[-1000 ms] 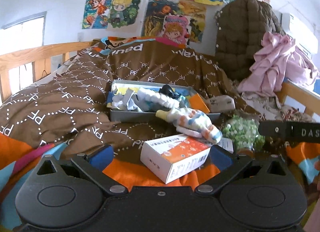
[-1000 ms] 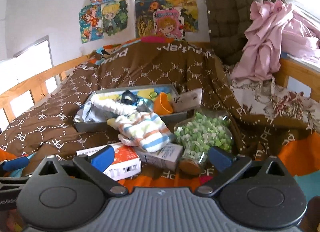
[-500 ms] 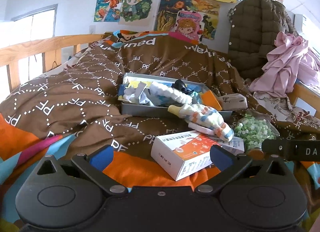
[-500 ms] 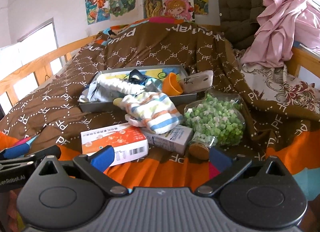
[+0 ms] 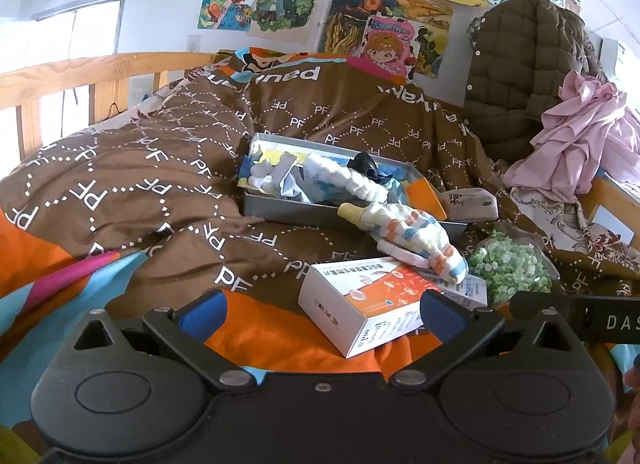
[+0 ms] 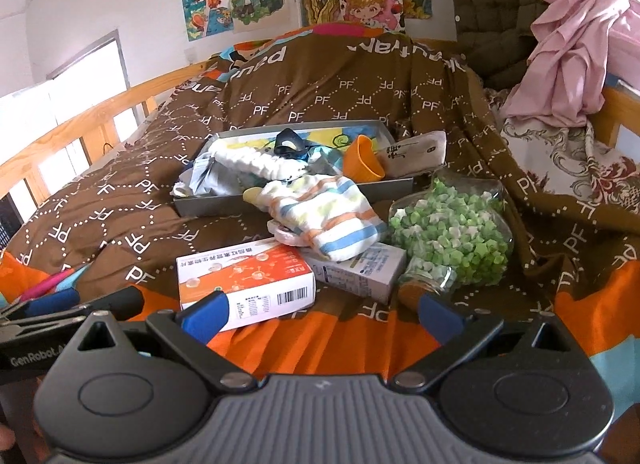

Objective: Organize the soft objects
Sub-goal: 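Move both open tools toward the striped sock beside the tray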

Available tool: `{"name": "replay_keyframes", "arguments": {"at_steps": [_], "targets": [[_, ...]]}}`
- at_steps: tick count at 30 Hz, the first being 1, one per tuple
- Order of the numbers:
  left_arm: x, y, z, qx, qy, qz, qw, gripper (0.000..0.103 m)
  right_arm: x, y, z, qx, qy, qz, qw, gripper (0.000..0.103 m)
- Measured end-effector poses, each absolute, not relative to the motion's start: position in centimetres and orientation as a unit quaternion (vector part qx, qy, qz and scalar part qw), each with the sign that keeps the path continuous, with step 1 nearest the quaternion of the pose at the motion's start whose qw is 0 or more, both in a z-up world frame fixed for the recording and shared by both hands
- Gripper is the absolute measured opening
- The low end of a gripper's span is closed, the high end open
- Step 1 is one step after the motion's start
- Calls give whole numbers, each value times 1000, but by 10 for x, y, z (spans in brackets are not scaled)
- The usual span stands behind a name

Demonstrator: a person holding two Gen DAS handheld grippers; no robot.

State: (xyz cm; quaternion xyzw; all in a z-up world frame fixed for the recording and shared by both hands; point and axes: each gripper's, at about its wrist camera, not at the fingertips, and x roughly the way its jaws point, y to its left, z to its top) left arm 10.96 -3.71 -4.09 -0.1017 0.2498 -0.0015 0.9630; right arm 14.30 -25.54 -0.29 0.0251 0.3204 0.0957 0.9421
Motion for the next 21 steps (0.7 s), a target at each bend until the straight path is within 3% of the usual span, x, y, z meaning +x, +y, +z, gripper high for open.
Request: {"name": "replay_keyframes", "arguments": {"at_steps": [21], "targets": [[149,-45,-58,-58,234,-45,970,102,171,-268,3,50,297,91,949,103]]}}
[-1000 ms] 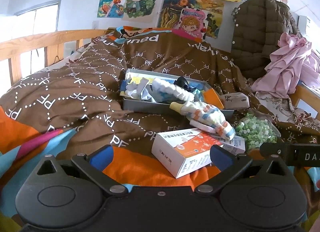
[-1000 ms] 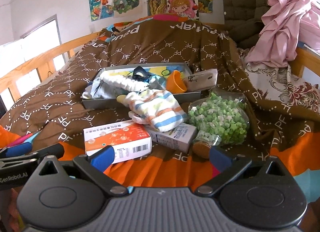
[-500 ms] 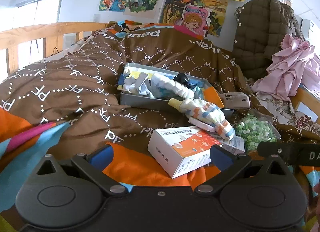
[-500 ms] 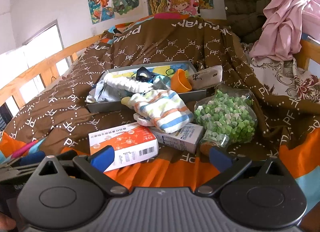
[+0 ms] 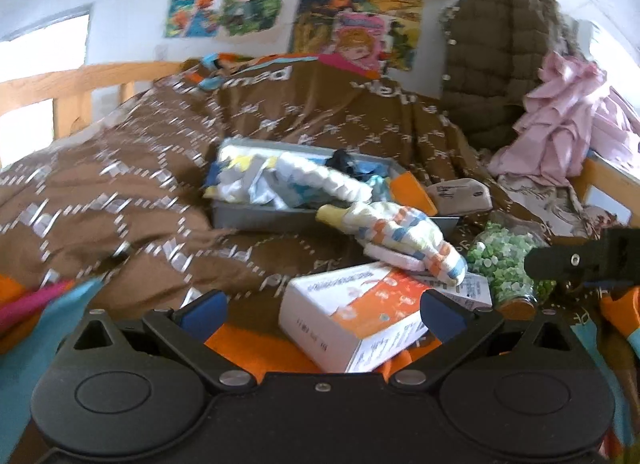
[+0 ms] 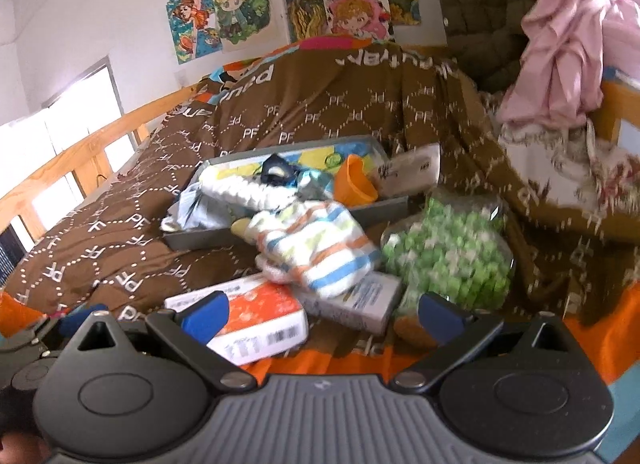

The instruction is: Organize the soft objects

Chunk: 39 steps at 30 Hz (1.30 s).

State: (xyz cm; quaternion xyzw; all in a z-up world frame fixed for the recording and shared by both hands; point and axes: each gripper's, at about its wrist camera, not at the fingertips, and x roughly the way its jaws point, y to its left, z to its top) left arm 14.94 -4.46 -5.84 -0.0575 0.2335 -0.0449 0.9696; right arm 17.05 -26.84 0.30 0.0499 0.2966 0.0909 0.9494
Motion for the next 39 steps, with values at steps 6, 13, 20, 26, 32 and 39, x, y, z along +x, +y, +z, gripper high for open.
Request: {"name": "replay_keyframes", "arguments": {"at_steps": [6,13,20,26,32,39], "targets": [[175,-45,-63,-34,226,-85,970,102,204,-270,-1,20,289,86,953,103],[202,-39,-70,-58,249,-140,957,102,239,-271,-17,18,291,106,951,103],[229,-30,-72,-106,259,-183,942,102,247,-263,-23,8,264,146,953,103],[266,-5,-79,-191,299,-169,920,102,252,-253,-29,-32,263,158,951,103],[298,5,-91,-248,330,-185,892,102,262,-243,-37,-57,251,167,952,102],[321,9,-113,-330,352,-227,846,90,278,-231,-52,-88,266,181,943,84]]}}
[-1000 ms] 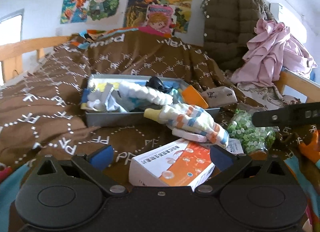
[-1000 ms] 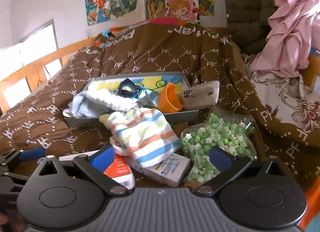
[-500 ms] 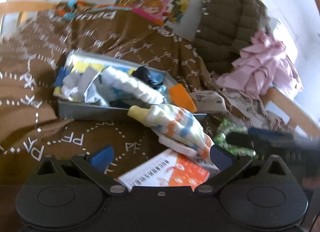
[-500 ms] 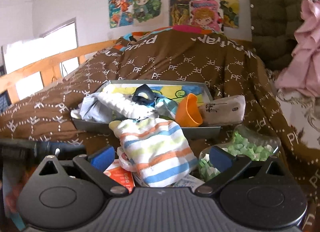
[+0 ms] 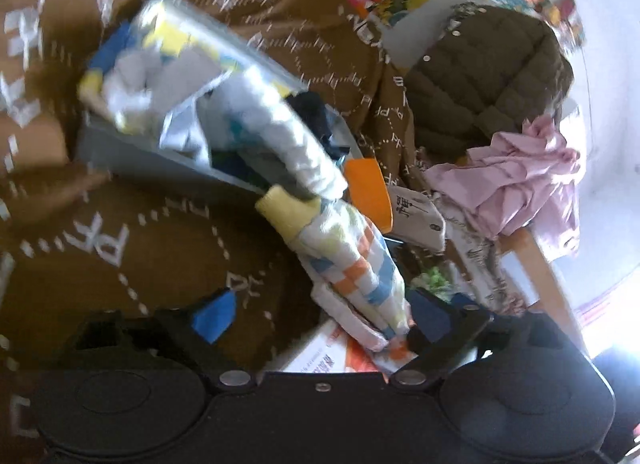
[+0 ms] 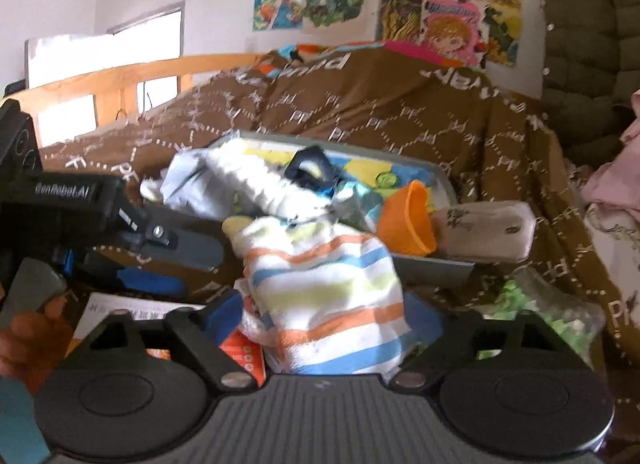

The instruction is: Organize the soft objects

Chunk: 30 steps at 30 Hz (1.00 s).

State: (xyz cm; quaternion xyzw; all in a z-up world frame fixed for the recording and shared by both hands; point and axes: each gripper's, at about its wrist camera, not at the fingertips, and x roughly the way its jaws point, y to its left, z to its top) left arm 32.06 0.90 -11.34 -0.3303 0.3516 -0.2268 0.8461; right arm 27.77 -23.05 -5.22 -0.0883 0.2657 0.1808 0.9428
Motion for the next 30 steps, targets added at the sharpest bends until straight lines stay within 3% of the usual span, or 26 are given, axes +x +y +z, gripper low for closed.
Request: {"name": "replay_keyframes", "arguments": {"at_steps": [11,15,19,24,30], "targets": [[341,7,-141,-409,360,-273,793,70,292,-225,-62,-100,273,180,940,63],[345,5,-145,-418,356,-285,786,66,296,-226,-64,-96,285,174,938,43],[349,2,-146,-421,360,-288,781,62,298,-228,-63,-77,289,173,938,30],[352,-2,-144,-412,366,-290,783,61,301,-242,-56,-24,283,161,945,15],[365,-11,-142,-395,396,-292,776,71,302,-247,-49,-6,268,154,951,10]]}}
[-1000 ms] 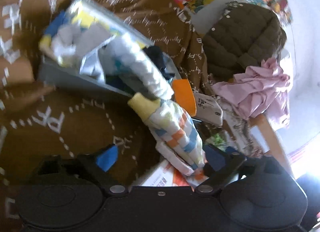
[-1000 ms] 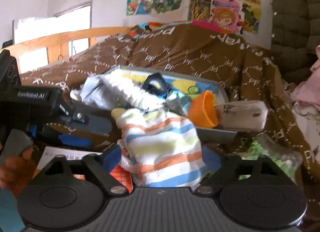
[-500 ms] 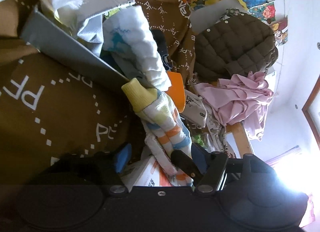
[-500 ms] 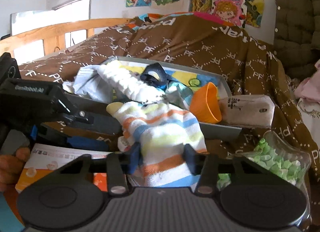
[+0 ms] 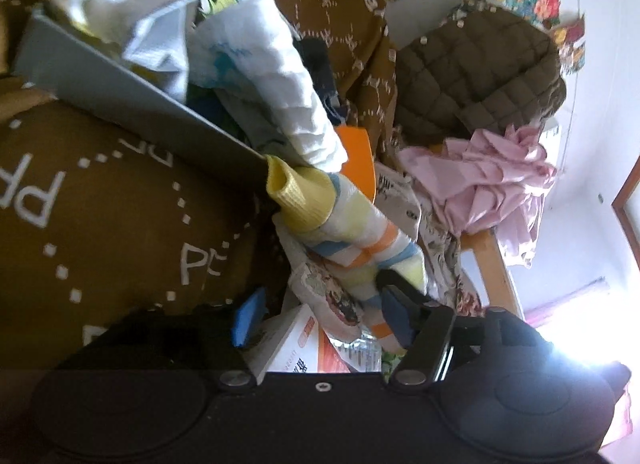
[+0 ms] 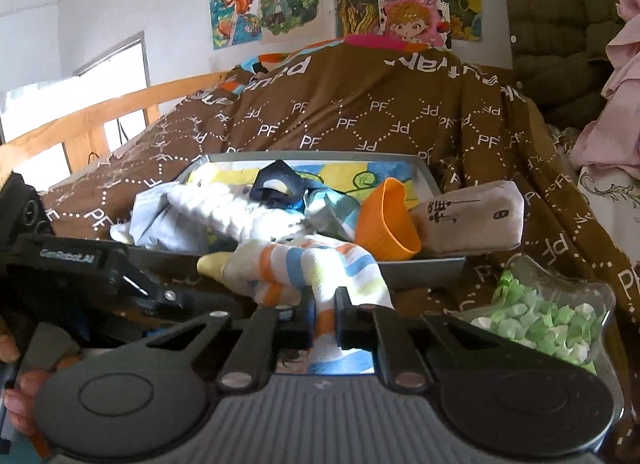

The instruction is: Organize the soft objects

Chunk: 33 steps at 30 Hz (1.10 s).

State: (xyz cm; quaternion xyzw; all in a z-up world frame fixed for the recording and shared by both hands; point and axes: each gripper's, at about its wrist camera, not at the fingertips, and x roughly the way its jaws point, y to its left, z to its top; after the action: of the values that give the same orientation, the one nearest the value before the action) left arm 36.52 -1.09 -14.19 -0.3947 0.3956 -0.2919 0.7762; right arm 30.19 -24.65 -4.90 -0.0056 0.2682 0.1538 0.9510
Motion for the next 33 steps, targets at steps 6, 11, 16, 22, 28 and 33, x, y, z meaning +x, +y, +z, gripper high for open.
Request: {"name": "replay_keyframes", "arguments": {"at_steps": [6,11,16,22,28,33], "targets": [[393,-18,-146,-407,453,-299,734,77,306,-251,-46,17,259,142,955,10],[409,-20,-154,-447,481,-294,695,82,308,-257,-44,36,251,136,958,10],[411,-25,-155,-453,488,-281,691,82,312,-263,-43,49,247,129,959,10],[405,-32,-153,-452,483,-262,702,73,316,-268,-43,60,244,122,960,10],[400,-26,-170,-519,476,-237,669,47,317,-268,-43,61,244,120,960,10],[394,-21,-178,-557,470,-218,649,32,316,-267,-44,63,245,123,960,10]]}}
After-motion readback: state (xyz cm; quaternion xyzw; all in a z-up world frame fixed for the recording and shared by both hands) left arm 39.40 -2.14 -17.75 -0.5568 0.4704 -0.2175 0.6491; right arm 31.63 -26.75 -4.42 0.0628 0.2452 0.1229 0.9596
